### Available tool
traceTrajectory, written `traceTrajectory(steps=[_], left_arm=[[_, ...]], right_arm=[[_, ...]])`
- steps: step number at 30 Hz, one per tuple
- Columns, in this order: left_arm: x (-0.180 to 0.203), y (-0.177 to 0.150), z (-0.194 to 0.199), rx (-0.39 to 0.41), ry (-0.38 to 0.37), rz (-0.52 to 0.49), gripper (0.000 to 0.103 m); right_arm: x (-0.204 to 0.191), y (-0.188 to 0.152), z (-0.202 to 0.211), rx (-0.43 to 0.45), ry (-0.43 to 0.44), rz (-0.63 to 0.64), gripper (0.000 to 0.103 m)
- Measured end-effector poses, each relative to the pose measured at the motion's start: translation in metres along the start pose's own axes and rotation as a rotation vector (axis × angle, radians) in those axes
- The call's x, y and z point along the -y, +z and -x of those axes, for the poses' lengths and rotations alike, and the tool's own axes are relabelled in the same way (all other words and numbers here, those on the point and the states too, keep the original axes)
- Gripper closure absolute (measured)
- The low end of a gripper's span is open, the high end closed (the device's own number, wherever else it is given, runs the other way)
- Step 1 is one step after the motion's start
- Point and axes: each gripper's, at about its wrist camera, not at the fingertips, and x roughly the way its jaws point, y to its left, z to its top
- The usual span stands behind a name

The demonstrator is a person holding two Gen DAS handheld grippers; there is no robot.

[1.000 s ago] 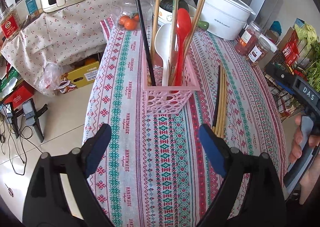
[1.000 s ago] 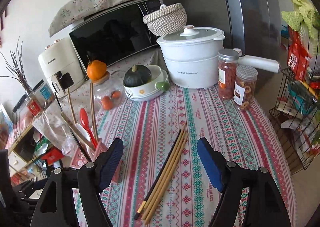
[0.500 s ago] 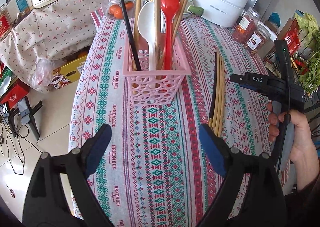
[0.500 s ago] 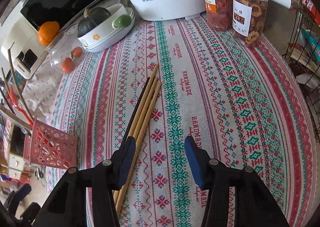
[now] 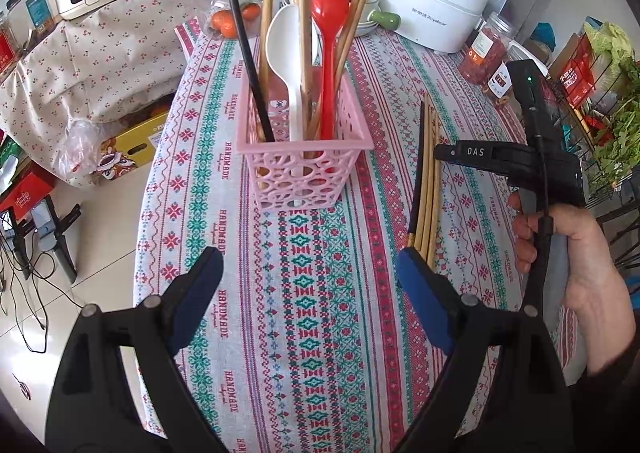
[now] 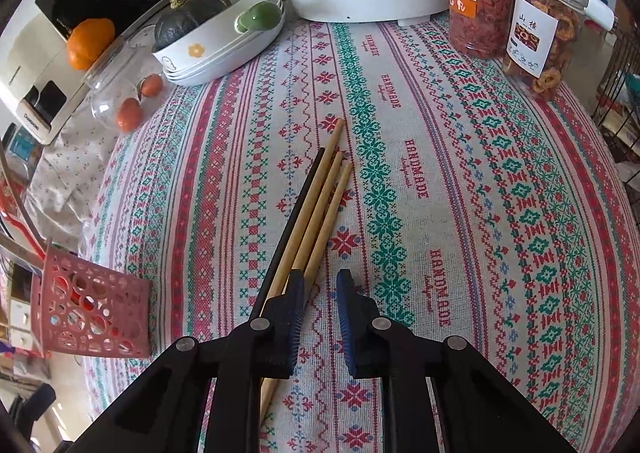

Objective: Organize utensils
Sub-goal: 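Grasp a bamboo chopstick with the right tool while the left tool grasps bamboo chopsticks, then lift both held bamboo chopsticks up toward the pink basket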

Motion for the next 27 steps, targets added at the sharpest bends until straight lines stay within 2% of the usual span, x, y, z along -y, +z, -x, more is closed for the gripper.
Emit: traceTrajectory(steps=[4,6,11,14,16,18,20,22,25,27], left_arm=[[0.004,-0.001,0.003,0.011,0.006,-0.015,0.014],[0.007,-0.002,0.005,0.020,0.008,-0.032,0.014],[0.027,-0.008,0.017,0.064,-0.003,-0.117,0.014],[0.051,-0.013,0.019,0.101,0.020,-0.188,0.019],[0.071,-0.012,0.013,0.110,0.047,-0.253,0.035],[0.090,-0.007,0.003,0.101,0.040,-0.305,0.047],[0.105,0.003,-0.013,0.073,0.037,-0.321,0.059],[0.116,0.020,-0.037,0.015,0.017,-0.300,0.078],[0.126,0.050,-0.072,-0.055,0.025,-0.245,0.089],[0.129,0.072,-0.089,-0.053,0.053,-0.223,0.090]], right_arm=[[-0.017,-0.003,-0.002,-0.048,-0.120,0.101,0.090],[-0.019,-0.004,-0.002,-0.070,-0.153,0.106,0.091],[0.013,-0.007,0.010,-0.098,-0.087,0.019,0.097],[0.042,-0.008,0.026,-0.086,-0.048,-0.030,0.097],[0.057,-0.010,0.039,-0.072,-0.033,-0.044,0.097],[0.068,-0.011,0.051,-0.061,-0.021,-0.056,0.097],[0.077,-0.014,0.060,-0.056,-0.009,-0.059,0.097],[0.084,-0.020,0.066,-0.054,0.003,-0.058,0.097],[0.098,-0.029,0.073,-0.064,0.026,-0.062,0.097],[0.106,-0.033,0.076,-0.066,0.041,-0.068,0.097]])
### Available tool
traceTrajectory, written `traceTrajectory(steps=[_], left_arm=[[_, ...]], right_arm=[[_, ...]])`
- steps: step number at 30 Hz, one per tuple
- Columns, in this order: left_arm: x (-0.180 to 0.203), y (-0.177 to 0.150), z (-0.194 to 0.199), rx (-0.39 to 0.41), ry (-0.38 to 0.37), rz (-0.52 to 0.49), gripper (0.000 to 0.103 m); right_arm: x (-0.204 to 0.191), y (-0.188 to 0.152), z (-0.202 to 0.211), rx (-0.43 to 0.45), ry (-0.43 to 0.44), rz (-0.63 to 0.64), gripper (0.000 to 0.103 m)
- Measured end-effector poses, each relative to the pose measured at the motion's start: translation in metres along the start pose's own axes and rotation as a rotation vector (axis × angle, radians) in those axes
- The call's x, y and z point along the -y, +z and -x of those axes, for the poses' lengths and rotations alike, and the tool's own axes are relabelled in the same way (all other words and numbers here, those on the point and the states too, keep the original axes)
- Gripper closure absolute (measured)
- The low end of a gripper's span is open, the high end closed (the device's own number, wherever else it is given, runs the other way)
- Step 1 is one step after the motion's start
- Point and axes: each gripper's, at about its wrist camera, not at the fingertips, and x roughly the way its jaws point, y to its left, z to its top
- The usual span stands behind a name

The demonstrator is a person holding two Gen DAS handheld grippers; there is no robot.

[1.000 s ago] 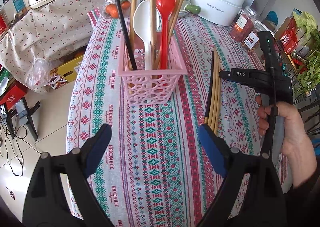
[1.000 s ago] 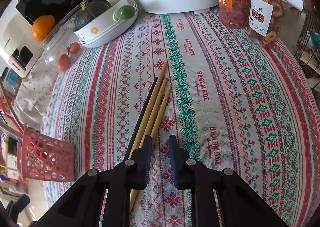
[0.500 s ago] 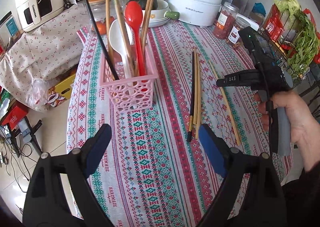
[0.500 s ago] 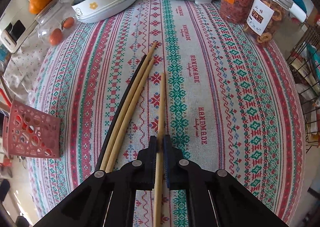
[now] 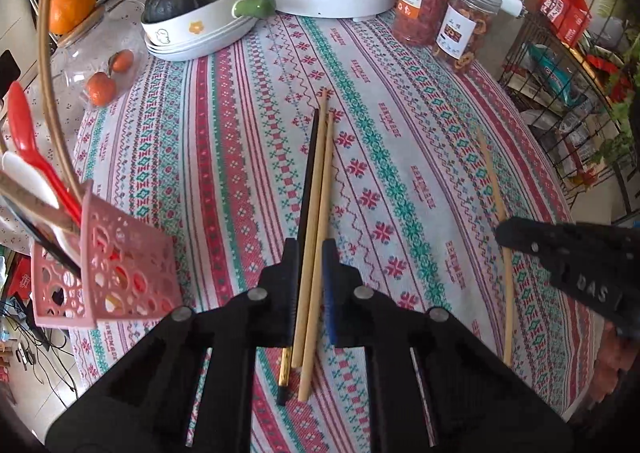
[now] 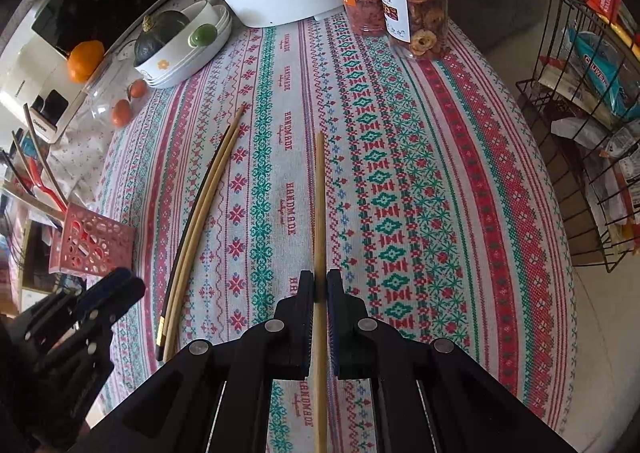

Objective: Organize utensils
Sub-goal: 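Lift both held bamboo chopsticks up toward the pink basket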

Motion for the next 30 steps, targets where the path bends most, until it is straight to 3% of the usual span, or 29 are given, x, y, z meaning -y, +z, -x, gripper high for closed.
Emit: traceTrajectory(steps=[5,10,14,21,30], left_arm=[[-0.006,0.037,-0.038,-0.046,-0.026,0.084,0.094],[-0.002,0.046,-0.062,-0.080,0.038,0.074,0.094],[-0.001,0.049,-0.067,-0.085,0.056,0.080,0.095],[-0.011,0.046,-0.065,-0.095,-0.039,0.149,0.095],[0.005,0.037,-0.058,-0.113,-0.026,0.082,0.095]], right_arm=[[0.013,-0.005,0.003,-0.004,0.025,-0.015,0.097],[0.024,-0.006,0.006,-0.006,0.039,-0.029,0.097],[0.032,-0.008,0.010,-0.006,0.046,-0.037,0.097],[0.037,-0.007,0.006,-0.014,0.044,-0.052,0.096],[0.035,-0.007,0.004,-0.014,0.045,-0.058,0.096]])
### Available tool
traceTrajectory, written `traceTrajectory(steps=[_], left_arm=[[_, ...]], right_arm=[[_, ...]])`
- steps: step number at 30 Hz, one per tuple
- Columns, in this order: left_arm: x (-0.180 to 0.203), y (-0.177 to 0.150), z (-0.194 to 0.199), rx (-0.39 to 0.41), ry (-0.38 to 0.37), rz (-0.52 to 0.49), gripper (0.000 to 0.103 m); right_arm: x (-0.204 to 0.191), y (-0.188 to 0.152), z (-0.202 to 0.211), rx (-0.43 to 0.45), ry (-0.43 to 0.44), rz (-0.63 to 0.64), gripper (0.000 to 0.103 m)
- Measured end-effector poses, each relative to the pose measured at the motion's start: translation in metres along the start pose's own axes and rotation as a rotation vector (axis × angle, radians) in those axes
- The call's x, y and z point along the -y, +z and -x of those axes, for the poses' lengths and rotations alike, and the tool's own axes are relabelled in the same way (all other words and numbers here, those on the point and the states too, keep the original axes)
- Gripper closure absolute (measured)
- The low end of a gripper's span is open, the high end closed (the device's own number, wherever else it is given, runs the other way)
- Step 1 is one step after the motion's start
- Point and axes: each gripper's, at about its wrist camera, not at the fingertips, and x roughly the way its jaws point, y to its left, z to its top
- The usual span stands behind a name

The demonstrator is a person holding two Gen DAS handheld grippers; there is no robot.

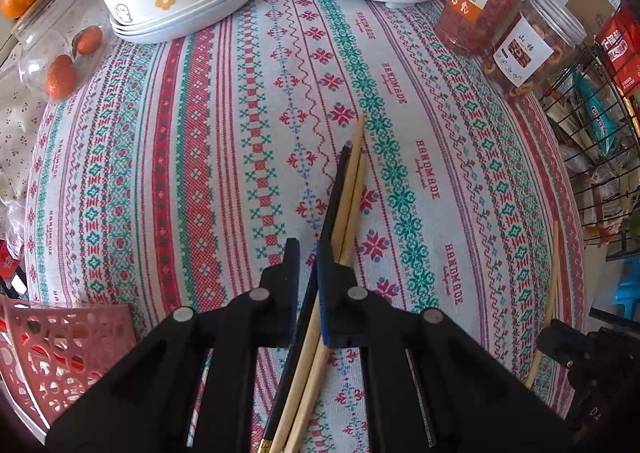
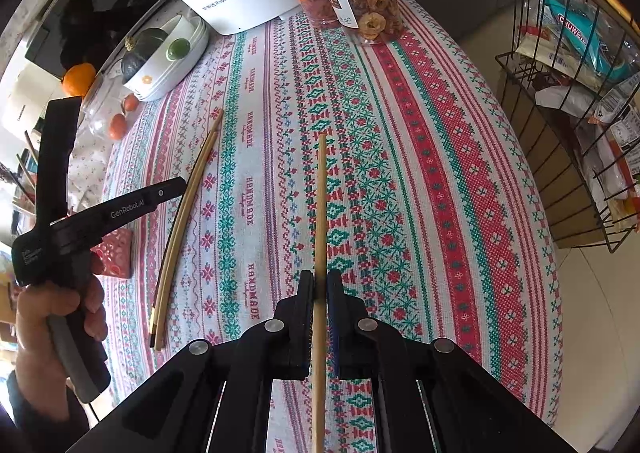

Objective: Organize utensils
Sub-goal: 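Lift both held bamboo chopsticks up toward the pink basket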

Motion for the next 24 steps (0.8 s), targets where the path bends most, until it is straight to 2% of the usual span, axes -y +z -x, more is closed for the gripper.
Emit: traceTrajectory(steps=[4,8,13,18,24], left_arm=[[0.012,0.005,-0.006,-0.032,-0.011,-0.015,0.095],[0.020,0.013,-0.012,0.002,0.044,-0.035,0.094],[0.031,0.017,-0.010,0.018,0.062,-0.025,0.095],[0.030,-0.007,0.039,0.136,0.036,-0.063,0.097],[0.011,-0.052,0.120,0.299,-0.018,-0.124,0.097]], right_arm=[[0.000,0.000,-0.001,0.000,-0.001,-0.001,0.096],[0.000,0.000,-0.001,0.000,-0.003,-0.002,0.096],[-0.002,0.000,-0.001,0.002,-0.005,0.003,0.096],[-0.011,-0.003,0.015,0.054,-0.005,0.015,0.096],[-0.027,-0.014,0.044,0.135,0.006,0.050,0.096]])
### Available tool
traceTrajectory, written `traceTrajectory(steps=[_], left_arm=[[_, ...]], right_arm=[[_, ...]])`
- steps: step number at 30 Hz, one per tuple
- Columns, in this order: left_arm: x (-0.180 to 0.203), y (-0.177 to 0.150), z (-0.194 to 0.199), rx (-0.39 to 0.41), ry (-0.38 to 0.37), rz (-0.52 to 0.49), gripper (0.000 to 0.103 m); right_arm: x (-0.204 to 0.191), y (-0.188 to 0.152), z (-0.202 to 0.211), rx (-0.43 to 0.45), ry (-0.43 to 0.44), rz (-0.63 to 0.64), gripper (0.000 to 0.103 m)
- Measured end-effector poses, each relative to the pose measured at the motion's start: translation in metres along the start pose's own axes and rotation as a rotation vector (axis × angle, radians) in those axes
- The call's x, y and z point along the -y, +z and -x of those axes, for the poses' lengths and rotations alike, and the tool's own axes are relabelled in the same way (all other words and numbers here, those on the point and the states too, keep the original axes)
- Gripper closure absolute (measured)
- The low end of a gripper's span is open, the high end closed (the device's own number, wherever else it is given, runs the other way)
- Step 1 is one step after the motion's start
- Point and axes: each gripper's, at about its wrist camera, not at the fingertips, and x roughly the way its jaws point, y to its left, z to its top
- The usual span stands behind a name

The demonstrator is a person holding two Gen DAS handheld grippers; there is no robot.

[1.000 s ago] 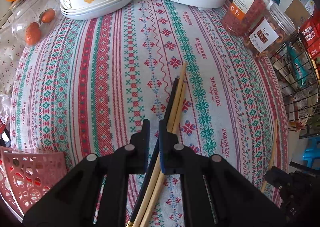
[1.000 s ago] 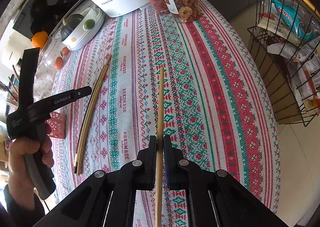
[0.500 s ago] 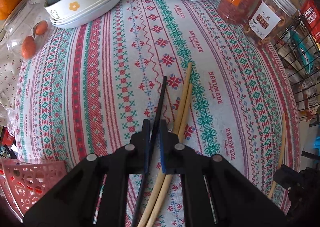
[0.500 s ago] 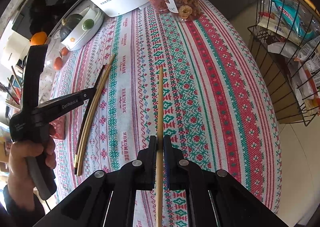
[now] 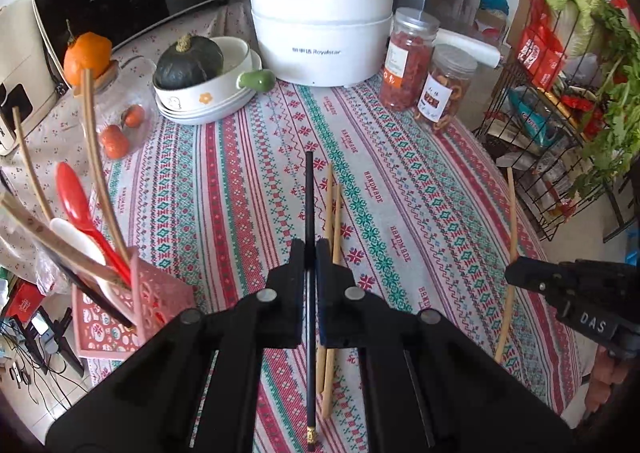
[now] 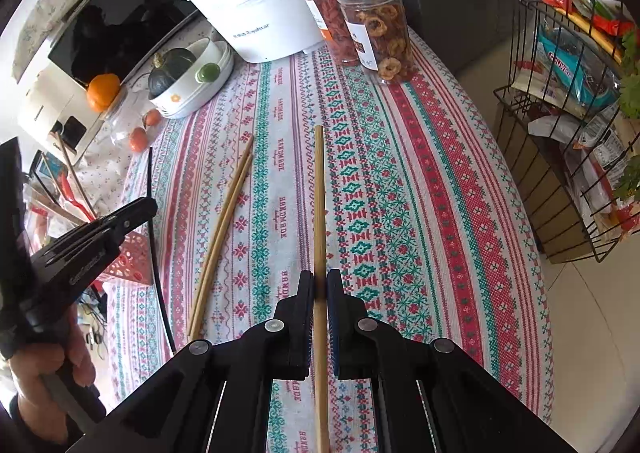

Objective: Organize utensils
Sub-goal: 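Lift both held bamboo chopsticks up toward the pink basket, then lower both held bamboo chopsticks into the pink basket and open both tools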

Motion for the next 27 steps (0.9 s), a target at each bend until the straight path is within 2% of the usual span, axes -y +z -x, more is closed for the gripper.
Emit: traceTrajectory(steps=[7,10,14,17,22,27], left_arm=[[-0.027,-0.028,0.086,0.182,-0.035,-0.019,0.097],[-0.044,-0.036,0.119,0.269,-0.029,0.002,0.097],[-0.066,-0.039,0.152,0.376,-0.003,0.038,0.097],[-0.086,-0.038,0.169,0.448,0.009,0.095,0.097],[-0.118,-0.038,0.184,0.523,0.029,0.193,0.097],[-0.136,-0.037,0.187,0.554,0.067,0.241,0.097]], right_arm=[[-0.028,-0.014,0.046,0.127,0.005,0.064,0.097],[-0.048,-0.019,0.066,0.199,-0.038,0.122,0.097],[-0.068,-0.019,0.083,0.272,-0.047,0.154,0.097],[-0.082,-0.018,0.091,0.303,-0.030,0.167,0.097],[-0.103,-0.014,0.090,0.322,0.000,0.181,0.097],[-0.120,-0.011,0.081,0.321,0.027,0.195,0.097]])
